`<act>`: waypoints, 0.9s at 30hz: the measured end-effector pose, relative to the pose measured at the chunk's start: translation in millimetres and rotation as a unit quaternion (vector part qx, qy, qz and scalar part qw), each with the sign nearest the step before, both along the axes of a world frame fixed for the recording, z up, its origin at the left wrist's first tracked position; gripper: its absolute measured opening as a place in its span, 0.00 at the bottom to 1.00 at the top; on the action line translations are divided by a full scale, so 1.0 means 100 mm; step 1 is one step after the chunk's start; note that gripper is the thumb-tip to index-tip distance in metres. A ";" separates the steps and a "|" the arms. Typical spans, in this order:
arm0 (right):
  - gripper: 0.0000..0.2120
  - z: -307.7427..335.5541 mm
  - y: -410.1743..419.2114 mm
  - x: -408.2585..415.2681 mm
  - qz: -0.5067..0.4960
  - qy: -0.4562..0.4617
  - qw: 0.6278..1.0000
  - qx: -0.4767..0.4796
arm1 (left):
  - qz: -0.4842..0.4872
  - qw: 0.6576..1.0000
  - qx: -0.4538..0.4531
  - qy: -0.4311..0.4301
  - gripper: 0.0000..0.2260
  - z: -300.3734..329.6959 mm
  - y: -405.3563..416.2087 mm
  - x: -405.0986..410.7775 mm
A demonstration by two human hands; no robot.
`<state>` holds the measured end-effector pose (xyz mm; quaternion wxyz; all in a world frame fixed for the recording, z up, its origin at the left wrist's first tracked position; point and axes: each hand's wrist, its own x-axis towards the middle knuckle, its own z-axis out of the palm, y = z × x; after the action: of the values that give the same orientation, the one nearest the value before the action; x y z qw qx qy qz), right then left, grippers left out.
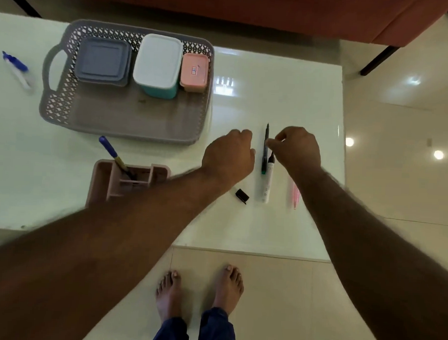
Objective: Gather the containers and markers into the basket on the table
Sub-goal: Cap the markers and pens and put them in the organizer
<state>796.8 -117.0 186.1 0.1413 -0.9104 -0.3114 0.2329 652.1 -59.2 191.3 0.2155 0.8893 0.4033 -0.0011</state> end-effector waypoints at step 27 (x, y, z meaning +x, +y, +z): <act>0.04 0.37 0.03 0.39 -0.110 0.238 0.950 0.169 | 0.128 0.984 -0.110 -0.052 0.09 -0.18 0.11 0.03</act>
<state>835.7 -114.3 223.0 0.3882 -0.8197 -0.2017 0.3697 655.6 -48.3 173.1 0.3313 0.7998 0.4997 0.0283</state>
